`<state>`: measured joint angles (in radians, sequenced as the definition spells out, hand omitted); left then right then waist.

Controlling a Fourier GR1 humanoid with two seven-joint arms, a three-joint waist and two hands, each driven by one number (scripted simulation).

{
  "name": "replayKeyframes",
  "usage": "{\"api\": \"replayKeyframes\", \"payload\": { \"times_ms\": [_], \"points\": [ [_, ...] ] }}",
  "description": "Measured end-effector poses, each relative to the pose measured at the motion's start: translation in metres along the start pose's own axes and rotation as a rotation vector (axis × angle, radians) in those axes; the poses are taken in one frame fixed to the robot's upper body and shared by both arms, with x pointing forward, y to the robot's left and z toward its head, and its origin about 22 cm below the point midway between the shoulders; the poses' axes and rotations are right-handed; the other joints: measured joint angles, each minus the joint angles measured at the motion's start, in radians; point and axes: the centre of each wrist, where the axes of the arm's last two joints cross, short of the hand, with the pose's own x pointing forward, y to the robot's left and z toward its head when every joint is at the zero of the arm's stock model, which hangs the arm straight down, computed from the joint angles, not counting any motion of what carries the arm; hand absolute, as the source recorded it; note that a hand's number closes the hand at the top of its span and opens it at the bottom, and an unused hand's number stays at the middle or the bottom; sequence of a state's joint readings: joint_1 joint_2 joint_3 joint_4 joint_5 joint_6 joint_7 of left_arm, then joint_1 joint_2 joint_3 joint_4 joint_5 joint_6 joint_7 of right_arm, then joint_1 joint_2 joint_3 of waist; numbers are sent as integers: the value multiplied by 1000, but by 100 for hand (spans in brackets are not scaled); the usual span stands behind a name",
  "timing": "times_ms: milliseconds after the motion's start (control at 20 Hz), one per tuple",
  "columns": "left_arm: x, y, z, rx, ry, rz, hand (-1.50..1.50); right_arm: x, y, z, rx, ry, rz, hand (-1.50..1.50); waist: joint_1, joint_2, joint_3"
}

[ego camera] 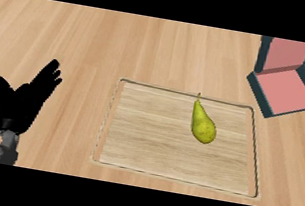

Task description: Pick the pear from the tray and place it in the cardboard box

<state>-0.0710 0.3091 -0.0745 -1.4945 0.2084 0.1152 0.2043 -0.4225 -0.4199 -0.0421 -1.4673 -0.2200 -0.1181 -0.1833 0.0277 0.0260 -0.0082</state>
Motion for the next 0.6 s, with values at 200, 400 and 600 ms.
{"api": "replayKeyframes", "payload": {
  "times_ms": [200,400,600],
  "points": [
    [1,12,-1,21,-48,-105,0,-29,-14,45,-28,-72,-2,-150,-36,-16,7],
    [3,23,-1,35,-97,-222,0,-50,-33,85,-211,-151,-12,-150,-88,-32,27],
    [-2,18,-1,4,-130,-299,0,-90,-48,154,-383,-169,89,-150,-80,-20,21]
  ]
}}
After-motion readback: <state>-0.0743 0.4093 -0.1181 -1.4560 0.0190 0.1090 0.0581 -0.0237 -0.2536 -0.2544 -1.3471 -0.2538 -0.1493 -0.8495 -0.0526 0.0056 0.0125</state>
